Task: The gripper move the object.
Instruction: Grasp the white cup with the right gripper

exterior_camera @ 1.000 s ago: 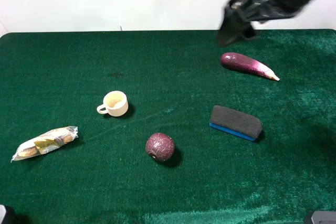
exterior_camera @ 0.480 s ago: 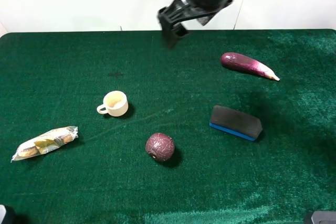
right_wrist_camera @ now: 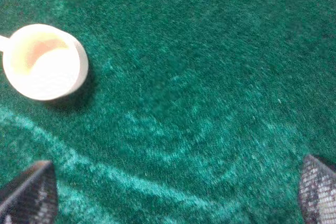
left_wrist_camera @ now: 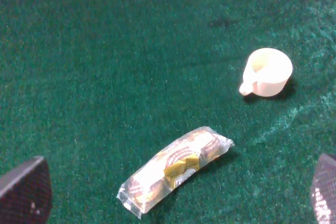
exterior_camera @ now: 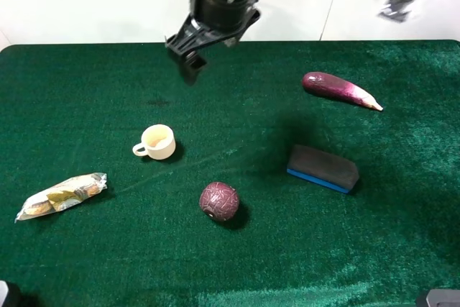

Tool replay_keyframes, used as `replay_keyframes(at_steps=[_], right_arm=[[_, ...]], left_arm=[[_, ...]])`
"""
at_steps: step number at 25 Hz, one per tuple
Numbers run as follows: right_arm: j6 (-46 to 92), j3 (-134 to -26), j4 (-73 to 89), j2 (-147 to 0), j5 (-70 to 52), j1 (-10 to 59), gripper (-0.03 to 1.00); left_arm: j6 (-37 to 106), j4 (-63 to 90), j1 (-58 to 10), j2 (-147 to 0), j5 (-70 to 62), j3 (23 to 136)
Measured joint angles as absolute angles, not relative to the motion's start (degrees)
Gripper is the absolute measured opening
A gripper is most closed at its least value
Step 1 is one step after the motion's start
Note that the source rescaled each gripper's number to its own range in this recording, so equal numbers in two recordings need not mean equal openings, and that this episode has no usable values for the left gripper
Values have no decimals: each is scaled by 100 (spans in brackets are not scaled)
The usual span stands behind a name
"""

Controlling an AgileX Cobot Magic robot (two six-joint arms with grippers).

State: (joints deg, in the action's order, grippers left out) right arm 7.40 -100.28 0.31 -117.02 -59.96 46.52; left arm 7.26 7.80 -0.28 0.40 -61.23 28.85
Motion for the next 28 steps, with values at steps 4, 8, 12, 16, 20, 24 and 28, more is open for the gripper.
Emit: replay_keyframes(at_steps=[4,8,12,16,20,24,28], right_arm=[[746,-10368,0,-12195,-6090,4816,100],[763,-10702,31,-12622,-6122,4949,100],[792,-10945,37,-12911,-6116,5023,100],[833,-11171,43,-13112,-6110,5098,100],[876,-11348,96,-13333,-6093,5172,100],[876,-11387,109,-13533,-6020,5226,100],[889,-11387,174,-13709,-5850,5233,100]], left_arm=[[726,780,-28,40,-6123,2885],[726,780,-28,40,-6123,2885],[726,780,-28,40,-6123,2885],[726,780,-28,40,-6123,2885],[726,780,-28,40,-6123,2885],[726,780,-28,40,-6123,2885],[726,780,-28,40,-6123,2885]])
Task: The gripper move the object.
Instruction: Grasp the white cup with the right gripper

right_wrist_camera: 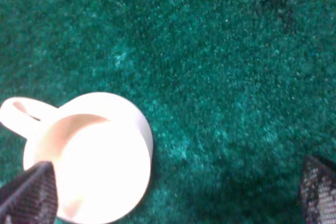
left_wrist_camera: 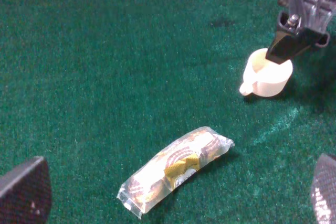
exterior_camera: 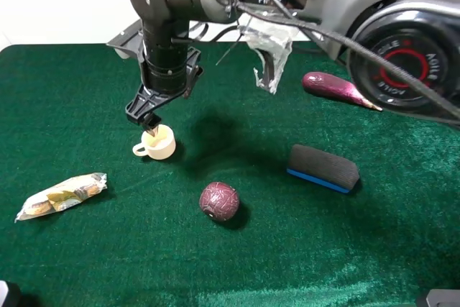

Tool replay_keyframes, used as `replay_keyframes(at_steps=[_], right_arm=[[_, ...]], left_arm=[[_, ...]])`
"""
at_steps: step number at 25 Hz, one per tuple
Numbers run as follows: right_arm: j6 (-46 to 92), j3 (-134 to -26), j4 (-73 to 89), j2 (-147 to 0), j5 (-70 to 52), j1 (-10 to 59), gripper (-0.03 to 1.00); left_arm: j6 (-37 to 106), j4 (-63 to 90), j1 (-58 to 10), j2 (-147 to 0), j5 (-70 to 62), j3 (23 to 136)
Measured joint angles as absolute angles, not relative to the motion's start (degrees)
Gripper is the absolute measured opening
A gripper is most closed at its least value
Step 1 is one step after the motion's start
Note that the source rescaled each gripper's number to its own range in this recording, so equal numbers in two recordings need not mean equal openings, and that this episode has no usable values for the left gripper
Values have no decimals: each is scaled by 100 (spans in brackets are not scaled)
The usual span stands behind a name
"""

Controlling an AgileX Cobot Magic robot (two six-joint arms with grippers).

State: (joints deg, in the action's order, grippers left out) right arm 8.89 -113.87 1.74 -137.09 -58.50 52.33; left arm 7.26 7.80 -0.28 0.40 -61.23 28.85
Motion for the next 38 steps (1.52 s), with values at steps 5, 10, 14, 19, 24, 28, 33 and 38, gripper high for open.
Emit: replay_keyframes(at_steps=[5,10,14,19,24,28,33,38], right_arm=[[933,-11387,324,-13894,-5704,5233,100],[940,-11387,337,-14094,-5631,5233,100],[981,-11387,343,-14218,-5620,5233,100],[981,-11387,343,-14271,-5632,5233,100],[981,-11387,343,-14271,-5642,5250,100],[981,-11387,357,-14271,-5661,5317,95],[985,-11387,386,-14305,-5679,5367,63],[985,-11387,398,-14310,-5679,5379,41]], left_arm=[[726,780,-28,40,-6123,2885],[726,780,-28,40,-6123,2885],[726,780,-28,40,-6123,2885],[726,780,-28,40,-6123,2885],[726,780,-28,40,-6123,2885],[726,780,-28,40,-6123,2885],[726,780,-28,40,-6123,2885],[726,780,-28,40,-6123,2885]])
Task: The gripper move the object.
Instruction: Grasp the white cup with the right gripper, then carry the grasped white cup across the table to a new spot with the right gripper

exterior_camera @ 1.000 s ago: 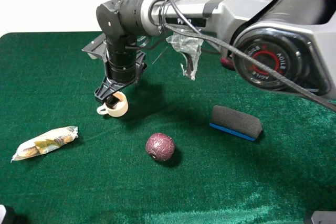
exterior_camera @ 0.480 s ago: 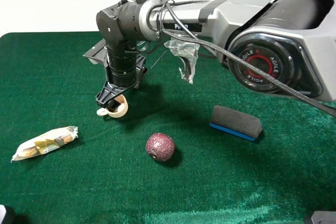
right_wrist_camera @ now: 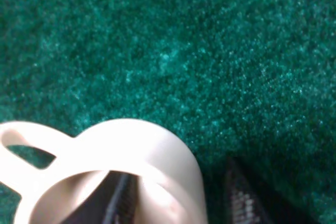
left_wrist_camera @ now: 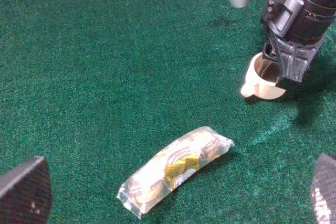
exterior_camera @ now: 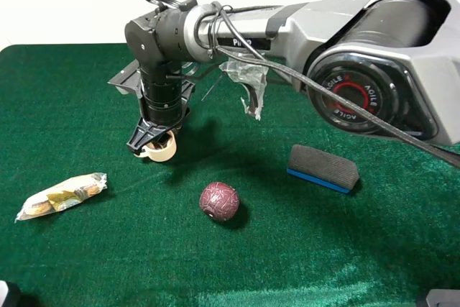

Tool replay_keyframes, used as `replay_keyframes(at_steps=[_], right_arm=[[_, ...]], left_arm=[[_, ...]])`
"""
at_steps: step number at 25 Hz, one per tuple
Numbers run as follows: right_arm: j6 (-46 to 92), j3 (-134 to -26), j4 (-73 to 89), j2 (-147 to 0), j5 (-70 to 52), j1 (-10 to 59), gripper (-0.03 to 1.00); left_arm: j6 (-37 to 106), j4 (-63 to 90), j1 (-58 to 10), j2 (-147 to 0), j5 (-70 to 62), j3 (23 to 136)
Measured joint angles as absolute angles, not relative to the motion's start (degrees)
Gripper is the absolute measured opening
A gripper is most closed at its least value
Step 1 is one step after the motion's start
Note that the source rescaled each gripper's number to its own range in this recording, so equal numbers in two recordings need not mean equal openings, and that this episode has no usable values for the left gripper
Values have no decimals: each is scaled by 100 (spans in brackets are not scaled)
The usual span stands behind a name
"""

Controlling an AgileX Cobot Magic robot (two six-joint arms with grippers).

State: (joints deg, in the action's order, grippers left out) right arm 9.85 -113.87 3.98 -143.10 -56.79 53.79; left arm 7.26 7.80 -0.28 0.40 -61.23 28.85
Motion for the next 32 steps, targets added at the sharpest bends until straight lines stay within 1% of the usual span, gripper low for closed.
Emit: replay_keyframes(at_steps=[8,13,24,32], right_arm=[[985,-11387,397,-14310,-5708,5379,22],[985,-11387,397,-14279,-5802,5379,1],[1119,-11387,270,-13934,-6116,5345,0],[1430,-11387,0,-13611,-6343,4946,0]], left_arm=[[726,780,-28,40,-6123,2885],[726,780,-28,40,-6123,2885],[726,780,-28,40,-6123,2885],[726,779,-28,40,-6123,2885]])
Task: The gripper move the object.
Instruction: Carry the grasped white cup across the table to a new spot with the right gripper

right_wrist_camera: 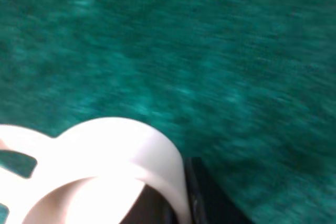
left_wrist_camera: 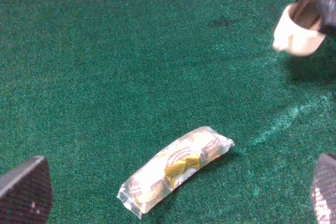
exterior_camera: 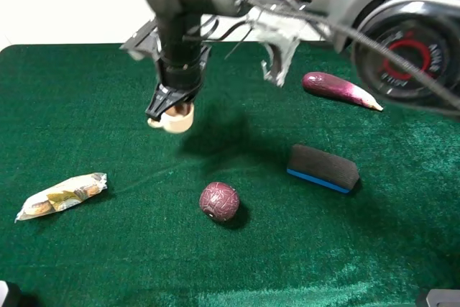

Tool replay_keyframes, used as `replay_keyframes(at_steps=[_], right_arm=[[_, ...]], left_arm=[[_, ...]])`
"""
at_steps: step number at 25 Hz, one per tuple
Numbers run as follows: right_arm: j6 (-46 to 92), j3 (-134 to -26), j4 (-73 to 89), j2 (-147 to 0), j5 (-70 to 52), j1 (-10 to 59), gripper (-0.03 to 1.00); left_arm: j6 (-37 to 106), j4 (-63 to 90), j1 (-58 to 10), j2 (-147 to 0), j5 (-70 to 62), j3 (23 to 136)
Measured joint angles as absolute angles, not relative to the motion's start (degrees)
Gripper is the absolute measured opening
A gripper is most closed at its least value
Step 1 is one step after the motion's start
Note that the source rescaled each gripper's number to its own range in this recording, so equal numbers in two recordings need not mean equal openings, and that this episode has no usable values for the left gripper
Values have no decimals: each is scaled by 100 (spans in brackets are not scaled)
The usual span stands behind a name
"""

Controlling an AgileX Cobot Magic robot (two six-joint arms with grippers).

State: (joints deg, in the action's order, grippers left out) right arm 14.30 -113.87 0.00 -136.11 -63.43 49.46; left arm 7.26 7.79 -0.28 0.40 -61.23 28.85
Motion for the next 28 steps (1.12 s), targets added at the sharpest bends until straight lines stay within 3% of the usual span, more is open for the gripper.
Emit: replay_keyframes(at_steps=[18,28], right_arm=[[2023,-11387,-137,-13469,-6449,2932,0],[2217,-11387,-256,-13683,-6008,2565,0]], left_arm=[[726,779,-28,40,-6123,2885],[726,779,-28,40,-6123,2885]])
